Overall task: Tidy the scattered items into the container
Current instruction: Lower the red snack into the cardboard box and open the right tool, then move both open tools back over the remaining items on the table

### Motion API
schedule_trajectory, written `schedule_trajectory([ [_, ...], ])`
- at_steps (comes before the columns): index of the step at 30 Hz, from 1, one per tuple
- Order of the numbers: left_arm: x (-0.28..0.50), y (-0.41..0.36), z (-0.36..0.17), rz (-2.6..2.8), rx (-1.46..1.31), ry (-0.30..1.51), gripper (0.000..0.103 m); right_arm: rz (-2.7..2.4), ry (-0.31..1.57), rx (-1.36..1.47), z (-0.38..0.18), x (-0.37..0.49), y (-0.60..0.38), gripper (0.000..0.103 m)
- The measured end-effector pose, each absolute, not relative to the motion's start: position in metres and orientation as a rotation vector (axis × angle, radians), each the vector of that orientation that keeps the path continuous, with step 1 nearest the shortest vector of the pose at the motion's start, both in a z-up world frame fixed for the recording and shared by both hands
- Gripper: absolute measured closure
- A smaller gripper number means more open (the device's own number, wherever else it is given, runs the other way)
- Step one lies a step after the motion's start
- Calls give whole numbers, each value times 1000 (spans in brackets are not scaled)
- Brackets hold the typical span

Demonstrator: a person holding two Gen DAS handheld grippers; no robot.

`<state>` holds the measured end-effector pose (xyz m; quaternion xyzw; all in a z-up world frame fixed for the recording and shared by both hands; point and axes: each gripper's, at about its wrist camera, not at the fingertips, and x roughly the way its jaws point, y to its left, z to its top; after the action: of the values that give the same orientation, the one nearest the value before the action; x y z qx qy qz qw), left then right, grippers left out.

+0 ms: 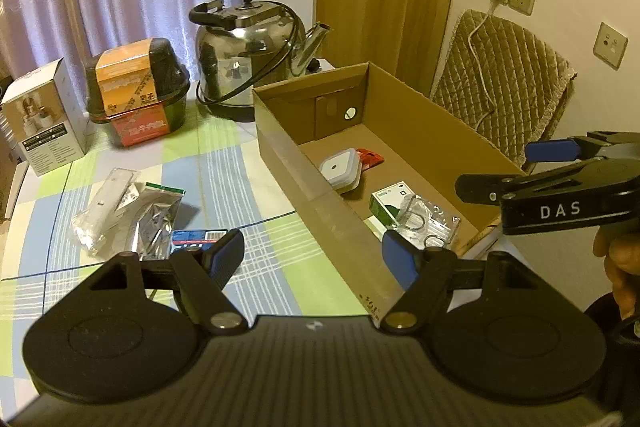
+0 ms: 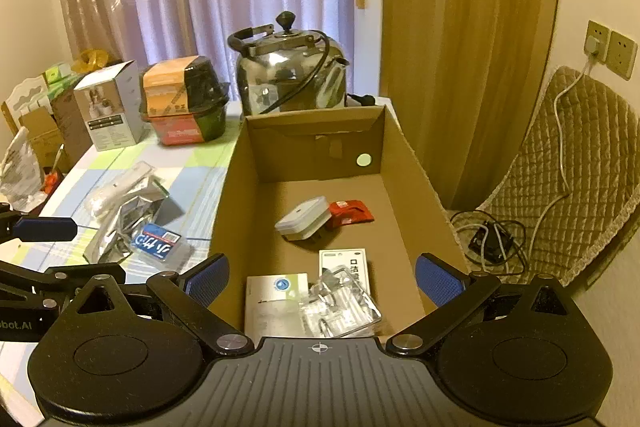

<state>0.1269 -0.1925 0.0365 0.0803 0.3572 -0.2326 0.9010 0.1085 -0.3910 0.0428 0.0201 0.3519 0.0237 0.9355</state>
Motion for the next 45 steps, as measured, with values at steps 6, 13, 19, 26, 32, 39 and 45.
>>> schedule_trajectory([
  [6,122,-179,41,-462,151,733,31,60,718,32,46,103,-381,0],
  [13,114,-158,44,-430,129,734,30,77,711,15,52,97,-368,0],
  [19,106,-131,45,-383,110,740,30,106,699,2,60,92,-353,0],
  [26,98,-90,40,-302,89,760,29,167,686,-9,70,89,-326,0],
  [32,91,-61,37,-248,83,761,29,231,681,-31,74,88,-297,0],
  [39,88,-32,29,-210,84,768,27,297,694,-63,71,89,-261,0],
  [45,97,-12,20,-207,94,779,25,358,719,-109,60,99,-236,0],
])
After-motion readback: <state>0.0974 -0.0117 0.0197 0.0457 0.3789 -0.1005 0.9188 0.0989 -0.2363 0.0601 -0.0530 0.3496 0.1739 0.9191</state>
